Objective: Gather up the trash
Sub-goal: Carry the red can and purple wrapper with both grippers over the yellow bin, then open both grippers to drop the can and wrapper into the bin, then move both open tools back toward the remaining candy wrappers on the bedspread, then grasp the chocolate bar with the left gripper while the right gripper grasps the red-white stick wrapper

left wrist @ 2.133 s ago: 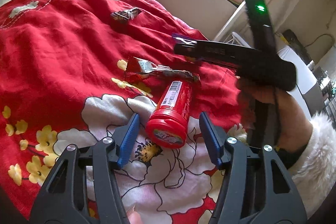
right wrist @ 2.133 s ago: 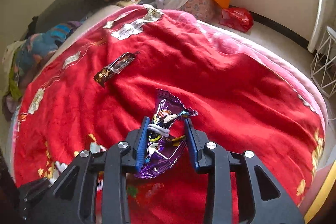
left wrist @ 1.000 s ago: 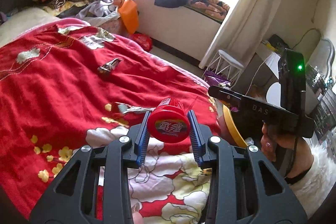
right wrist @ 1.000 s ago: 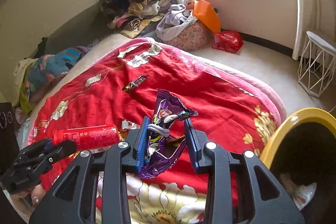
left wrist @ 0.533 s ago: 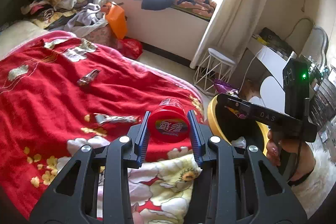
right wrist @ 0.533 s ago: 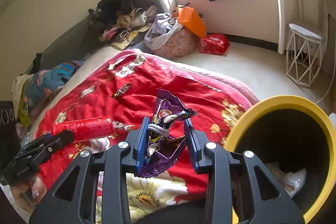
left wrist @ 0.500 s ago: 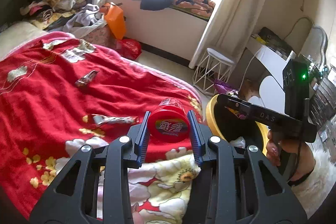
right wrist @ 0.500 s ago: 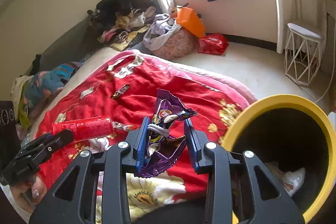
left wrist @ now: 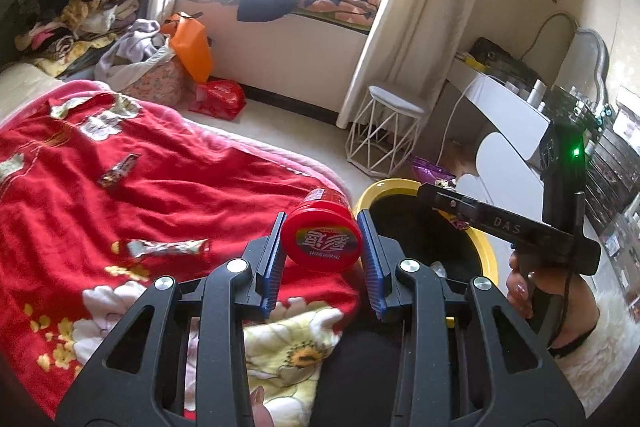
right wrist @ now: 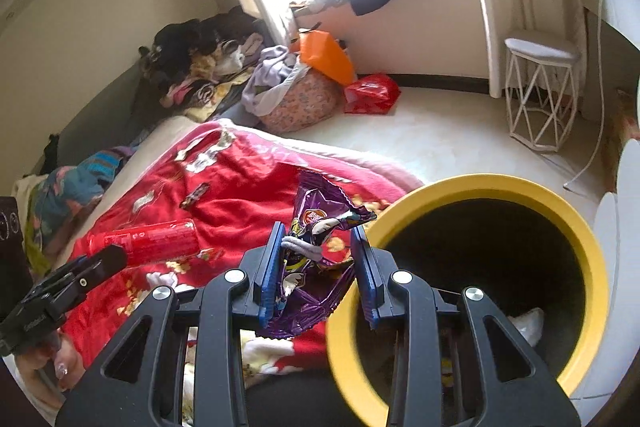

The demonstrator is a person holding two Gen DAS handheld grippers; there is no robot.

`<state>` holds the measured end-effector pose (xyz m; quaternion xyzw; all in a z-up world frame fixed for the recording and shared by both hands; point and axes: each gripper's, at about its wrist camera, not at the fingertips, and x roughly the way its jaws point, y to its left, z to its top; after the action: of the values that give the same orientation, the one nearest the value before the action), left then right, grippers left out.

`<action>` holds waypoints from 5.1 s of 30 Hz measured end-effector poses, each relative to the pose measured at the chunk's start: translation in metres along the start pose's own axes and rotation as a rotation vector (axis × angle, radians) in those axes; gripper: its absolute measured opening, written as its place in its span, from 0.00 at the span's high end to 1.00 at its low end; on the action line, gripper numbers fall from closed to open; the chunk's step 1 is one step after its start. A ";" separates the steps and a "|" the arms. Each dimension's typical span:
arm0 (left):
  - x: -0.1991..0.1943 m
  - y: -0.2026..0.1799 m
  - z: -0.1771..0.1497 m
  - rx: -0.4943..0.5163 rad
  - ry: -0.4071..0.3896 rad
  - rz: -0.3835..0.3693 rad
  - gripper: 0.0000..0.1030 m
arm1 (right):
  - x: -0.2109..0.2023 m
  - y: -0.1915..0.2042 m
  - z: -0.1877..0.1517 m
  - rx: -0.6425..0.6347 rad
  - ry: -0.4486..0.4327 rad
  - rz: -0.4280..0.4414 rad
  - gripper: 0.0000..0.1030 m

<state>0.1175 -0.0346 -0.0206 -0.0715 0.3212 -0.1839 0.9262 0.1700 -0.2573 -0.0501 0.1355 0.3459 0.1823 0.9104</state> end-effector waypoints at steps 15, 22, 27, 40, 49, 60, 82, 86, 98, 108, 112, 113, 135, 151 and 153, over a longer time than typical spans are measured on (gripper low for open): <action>0.035 -0.044 0.003 0.062 0.036 -0.073 0.73 | -0.023 -0.054 -0.002 0.082 -0.041 -0.095 0.69; 0.053 -0.060 0.001 0.086 0.063 -0.089 0.73 | -0.026 -0.076 -0.006 0.126 -0.041 -0.126 0.69; 0.066 -0.070 -0.001 0.105 0.087 -0.094 0.73 | -0.028 -0.088 -0.008 0.149 -0.039 -0.141 0.69; 0.104 -0.091 -0.011 0.141 0.159 -0.118 0.73 | -0.030 -0.108 -0.015 0.172 -0.028 -0.172 0.69; 0.123 -0.099 -0.013 0.151 0.189 -0.125 0.51 | -0.029 -0.122 -0.018 0.222 -0.015 -0.167 0.57; 0.106 -0.088 -0.008 0.157 0.128 -0.040 0.10 | -0.034 -0.105 -0.018 0.174 -0.039 -0.174 0.40; 0.057 -0.027 0.007 0.058 0.020 0.083 0.10 | -0.026 -0.030 -0.011 -0.037 -0.035 -0.115 0.34; 0.047 -0.009 0.010 0.034 0.001 0.108 0.10 | -0.017 -0.010 -0.010 -0.082 -0.021 -0.087 0.34; 0.023 0.048 0.020 -0.035 -0.049 0.191 0.10 | 0.022 0.063 -0.010 -0.241 0.038 0.027 0.34; 0.010 0.108 0.029 -0.082 -0.057 0.299 0.10 | 0.078 0.123 -0.019 -0.362 0.123 0.121 0.35; 0.010 0.135 0.029 -0.113 -0.042 0.335 0.10 | 0.103 0.141 -0.024 -0.411 0.156 0.143 0.38; 0.011 0.141 0.029 -0.119 -0.037 0.342 0.10 | 0.108 0.144 -0.025 -0.420 0.163 0.147 0.39; 0.083 0.235 0.028 -0.245 0.133 0.358 0.23 | 0.215 0.180 -0.062 -0.606 0.364 0.130 0.79; 0.118 0.241 0.029 -0.286 0.189 0.341 0.81 | 0.154 0.142 -0.060 -0.474 0.301 0.112 0.80; 0.115 0.236 0.029 -0.280 0.183 0.330 0.82 | 0.146 0.137 -0.055 -0.447 0.282 0.111 0.80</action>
<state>0.2885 0.1389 -0.1224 -0.1290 0.4336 0.0106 0.8917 0.2013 -0.0656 -0.1240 -0.0766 0.4126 0.3207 0.8491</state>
